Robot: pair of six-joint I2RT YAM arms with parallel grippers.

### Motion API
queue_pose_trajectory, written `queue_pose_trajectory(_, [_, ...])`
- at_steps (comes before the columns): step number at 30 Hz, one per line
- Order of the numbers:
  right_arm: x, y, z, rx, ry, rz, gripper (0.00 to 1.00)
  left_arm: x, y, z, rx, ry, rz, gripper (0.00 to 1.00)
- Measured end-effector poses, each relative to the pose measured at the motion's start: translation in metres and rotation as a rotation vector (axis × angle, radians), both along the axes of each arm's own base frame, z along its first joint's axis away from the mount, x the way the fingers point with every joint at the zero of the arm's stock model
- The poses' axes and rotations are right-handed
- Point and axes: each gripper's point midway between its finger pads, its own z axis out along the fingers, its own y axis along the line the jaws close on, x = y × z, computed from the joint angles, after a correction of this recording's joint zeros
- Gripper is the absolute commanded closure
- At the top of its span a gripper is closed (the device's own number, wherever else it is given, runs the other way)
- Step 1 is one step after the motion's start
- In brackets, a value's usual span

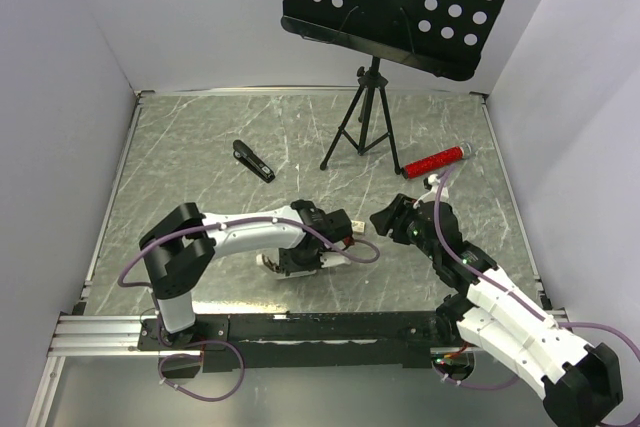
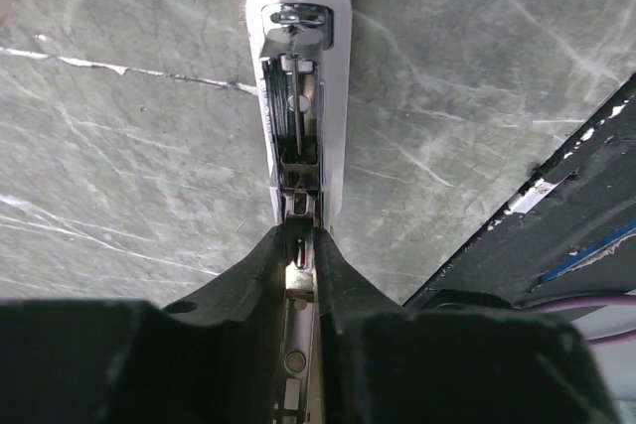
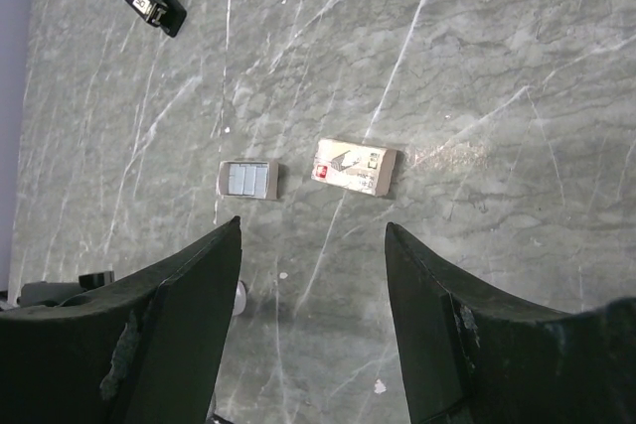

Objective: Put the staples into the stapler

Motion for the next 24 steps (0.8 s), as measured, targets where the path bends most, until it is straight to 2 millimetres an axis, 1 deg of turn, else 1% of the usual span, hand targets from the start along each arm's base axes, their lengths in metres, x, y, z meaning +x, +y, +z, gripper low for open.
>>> queue_pose_trajectory(1, [0.0, 0.0, 0.0, 0.0, -0.002, 0.0, 0.33, 0.0, -0.001, 0.0, 0.0, -0.002, -0.003, 0.71])
queue_pose_trajectory(3, [0.001, 0.0, 0.001, 0.0, -0.006, 0.001, 0.33, -0.002, -0.001, 0.0, 0.004, -0.005, -0.011, 0.65])
queue_pose_trajectory(4, [0.001, 0.0, 0.001, -0.002, -0.006, 0.002, 0.33, -0.002, 0.0, -0.001, 0.007, -0.007, -0.012, 0.59])
queue_pose_trajectory(5, [0.001, 0.0, 0.001, -0.003, -0.008, 0.003, 0.33, -0.002, 0.0, -0.001, 0.01, -0.011, -0.013, 0.56])
queue_pose_trajectory(6, [0.001, 0.0, 0.001, -0.007, -0.011, 0.006, 0.32, -0.002, 0.0, -0.001, 0.012, -0.015, -0.014, 0.49])
queue_pose_trajectory(7, [0.001, 0.0, 0.001, -0.011, -0.013, 0.008, 0.32, -0.002, 0.0, 0.0, 0.012, -0.022, -0.014, 0.47])
queue_pose_trajectory(8, [0.001, 0.0, 0.001, -0.018, -0.016, 0.012, 0.3, -0.001, 0.0, 0.001, 0.012, -0.026, -0.015, 0.45])
queue_pose_trajectory(9, [0.001, -0.001, 0.001, -0.025, -0.02, 0.017, 0.29, 0.0, 0.0, 0.002, 0.011, -0.032, -0.014, 0.4])
queue_pose_trajectory(11, [0.001, -0.001, 0.0, -0.043, -0.03, 0.03, 0.25, 0.002, 0.0, 0.006, 0.004, -0.049, -0.014, 0.36])
queue_pose_trajectory(12, [0.001, -0.001, 0.001, -0.058, -0.039, 0.041, 0.23, 0.004, -0.001, 0.008, -0.002, -0.061, -0.012, 0.3])
queue_pose_trajectory(14, [0.001, 0.0, 0.003, -0.086, -0.061, 0.078, 0.21, 0.009, -0.005, 0.017, -0.025, -0.092, -0.009, 0.25])
queue_pose_trajectory(15, [0.001, 0.001, 0.006, -0.1, -0.076, 0.099, 0.15, 0.013, -0.008, 0.022, -0.047, -0.116, 0.001, 0.19])
queue_pose_trajectory(17, [0.001, 0.007, 0.016, -0.122, -0.116, 0.161, 0.06, 0.023, -0.017, 0.036, -0.118, -0.164, 0.032, 0.11])
queue_pose_trajectory(18, [0.002, 0.01, 0.021, -0.135, -0.139, 0.194, 0.04, 0.028, -0.02, 0.044, -0.158, -0.185, 0.054, 0.04])
queue_pose_trajectory(19, [0.002, 0.013, 0.026, -0.149, -0.161, 0.229, 0.02, 0.035, -0.022, 0.054, -0.207, -0.212, 0.089, 0.01])
queue_pose_trajectory(21, [0.003, 0.021, 0.034, -0.184, -0.204, 0.304, 0.0, 0.053, -0.02, 0.073, -0.294, -0.264, 0.173, 0.0])
queue_pose_trajectory(22, [0.003, 0.023, 0.037, -0.196, -0.217, 0.331, 0.0, 0.065, -0.016, 0.086, -0.354, -0.299, 0.238, 0.01])
queue_pose_trajectory(23, [0.002, 0.027, 0.039, -0.211, -0.231, 0.37, 0.0, 0.078, -0.011, 0.1, -0.412, -0.337, 0.304, 0.01])
queue_pose_trajectory(24, [0.002, 0.031, 0.04, -0.222, -0.243, 0.406, 0.0, 0.092, -0.003, 0.115, -0.472, -0.38, 0.375, 0.03])
